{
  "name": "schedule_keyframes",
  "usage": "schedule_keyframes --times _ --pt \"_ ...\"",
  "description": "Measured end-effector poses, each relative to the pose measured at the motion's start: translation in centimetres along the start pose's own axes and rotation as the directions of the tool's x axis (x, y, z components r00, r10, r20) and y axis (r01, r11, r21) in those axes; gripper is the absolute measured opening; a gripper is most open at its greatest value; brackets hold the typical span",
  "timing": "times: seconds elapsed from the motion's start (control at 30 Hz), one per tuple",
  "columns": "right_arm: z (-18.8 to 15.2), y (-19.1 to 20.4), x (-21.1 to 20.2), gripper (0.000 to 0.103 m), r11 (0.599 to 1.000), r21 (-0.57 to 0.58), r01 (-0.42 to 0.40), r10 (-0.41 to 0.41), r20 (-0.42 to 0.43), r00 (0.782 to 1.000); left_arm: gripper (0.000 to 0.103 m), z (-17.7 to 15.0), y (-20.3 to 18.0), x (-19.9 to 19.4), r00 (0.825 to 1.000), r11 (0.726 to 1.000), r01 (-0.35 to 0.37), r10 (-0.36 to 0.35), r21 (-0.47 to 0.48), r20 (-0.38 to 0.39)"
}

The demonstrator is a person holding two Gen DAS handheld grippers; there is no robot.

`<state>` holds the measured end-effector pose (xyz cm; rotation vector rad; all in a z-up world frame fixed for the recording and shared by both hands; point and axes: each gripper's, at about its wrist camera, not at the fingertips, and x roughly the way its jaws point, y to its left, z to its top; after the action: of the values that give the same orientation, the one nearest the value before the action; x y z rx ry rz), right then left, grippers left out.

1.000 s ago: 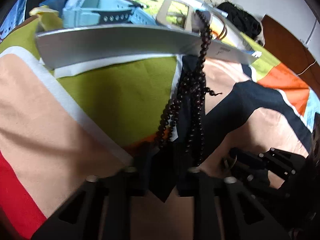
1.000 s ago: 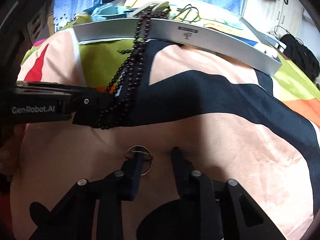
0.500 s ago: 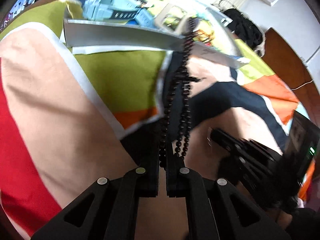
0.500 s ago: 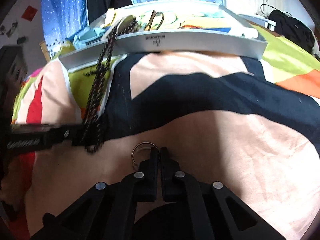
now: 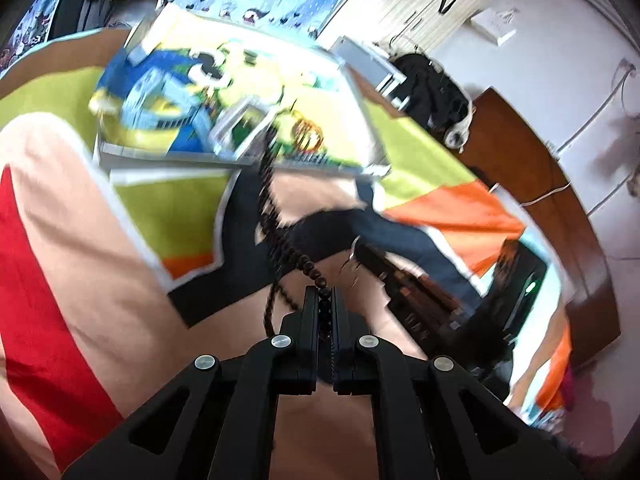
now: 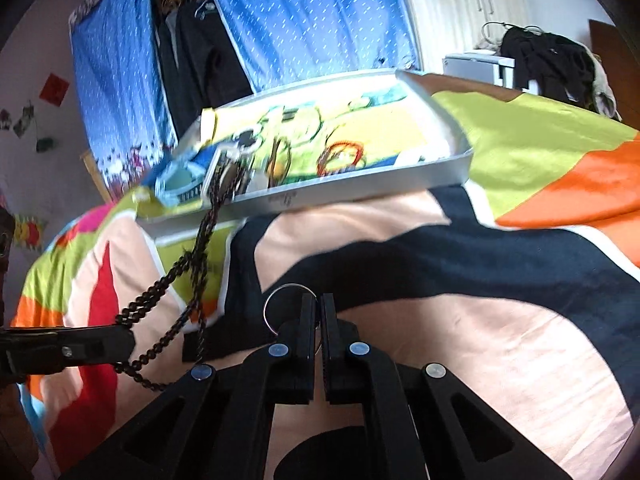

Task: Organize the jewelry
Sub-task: 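Carry the ring and bead strand with both tools into the tray and open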

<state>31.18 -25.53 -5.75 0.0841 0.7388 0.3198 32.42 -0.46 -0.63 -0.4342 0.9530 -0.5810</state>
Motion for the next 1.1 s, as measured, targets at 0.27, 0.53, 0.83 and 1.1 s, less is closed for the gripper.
schedule_keyframes --times 0.27,0.53,0.83,1.1 --pt "3.0 0.5 -0.3 0.003 0.999 0.02 -0.034 0.032 0.092 0.995 0.003 5.5 -4.1 -1.5 0.997 0.998 0.011 -0.016 0.066 0.078" --pt "8.1 0.3 -0.4 0.003 0.997 -0.032 -0.065 0.07 0.199 0.977 0.003 13.8 -6.1 -1.0 0.982 0.993 -0.026 0.004 0.115 0.189" --pt "13.1 -1.7 4.2 0.003 0.997 -0.014 -0.072 0.074 0.225 0.971 0.003 20.3 -3.8 4.5 0.968 0.99 -0.09 0.061 0.11 0.243" --pt "14.4 -4.7 9.6 0.003 0.998 0.058 -0.013 0.004 0.145 0.989 0.003 20.2 1.3 12.0 0.982 0.99 -0.132 0.124 0.051 0.142"
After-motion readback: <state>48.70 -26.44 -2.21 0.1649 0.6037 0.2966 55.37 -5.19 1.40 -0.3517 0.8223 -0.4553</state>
